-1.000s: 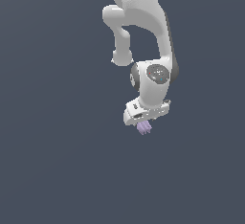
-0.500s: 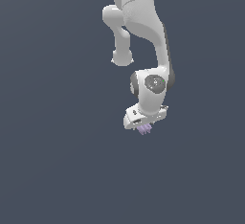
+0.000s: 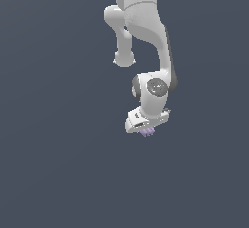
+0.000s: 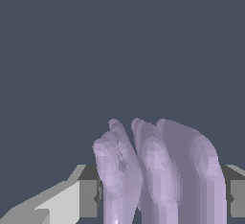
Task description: Pick up the object and move it to a goal position.
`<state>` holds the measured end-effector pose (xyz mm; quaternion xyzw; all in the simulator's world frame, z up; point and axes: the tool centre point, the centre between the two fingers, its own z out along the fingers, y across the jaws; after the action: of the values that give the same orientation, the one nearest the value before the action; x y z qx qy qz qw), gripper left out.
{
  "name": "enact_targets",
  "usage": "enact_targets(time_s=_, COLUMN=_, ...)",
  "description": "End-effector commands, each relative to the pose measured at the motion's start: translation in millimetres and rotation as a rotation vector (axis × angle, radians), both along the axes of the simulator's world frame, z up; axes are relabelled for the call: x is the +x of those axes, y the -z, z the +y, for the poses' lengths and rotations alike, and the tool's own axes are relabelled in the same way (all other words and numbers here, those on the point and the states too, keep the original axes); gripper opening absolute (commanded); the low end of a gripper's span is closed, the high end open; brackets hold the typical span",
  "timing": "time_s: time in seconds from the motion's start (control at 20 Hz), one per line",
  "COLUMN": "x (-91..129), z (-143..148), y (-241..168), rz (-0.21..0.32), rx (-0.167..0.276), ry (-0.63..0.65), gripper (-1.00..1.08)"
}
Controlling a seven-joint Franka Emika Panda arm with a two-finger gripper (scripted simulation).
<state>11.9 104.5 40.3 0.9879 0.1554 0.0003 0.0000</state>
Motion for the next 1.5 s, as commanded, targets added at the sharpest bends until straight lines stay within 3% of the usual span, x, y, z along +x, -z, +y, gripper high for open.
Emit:
enact_targets(time_s=0.0, x=0, z=0, y=1, rz=0.001, rx=0.000, ry=0.000, gripper=-1.00)
enact_targets(time_s=0.4, x=-3, z=3, y=-1, rz=0.000, rx=0.000, ry=0.000, gripper=-1.00)
enact_targets(time_s=0.7, x=-18, z=17, y=-4, rz=0.000, rx=0.000, ry=0.000, gripper=-1.00)
enact_targets(time_s=1.45, x=-113, z=106, y=-24, rz=0.000, rx=0.000, ry=0.000, gripper=-1.00)
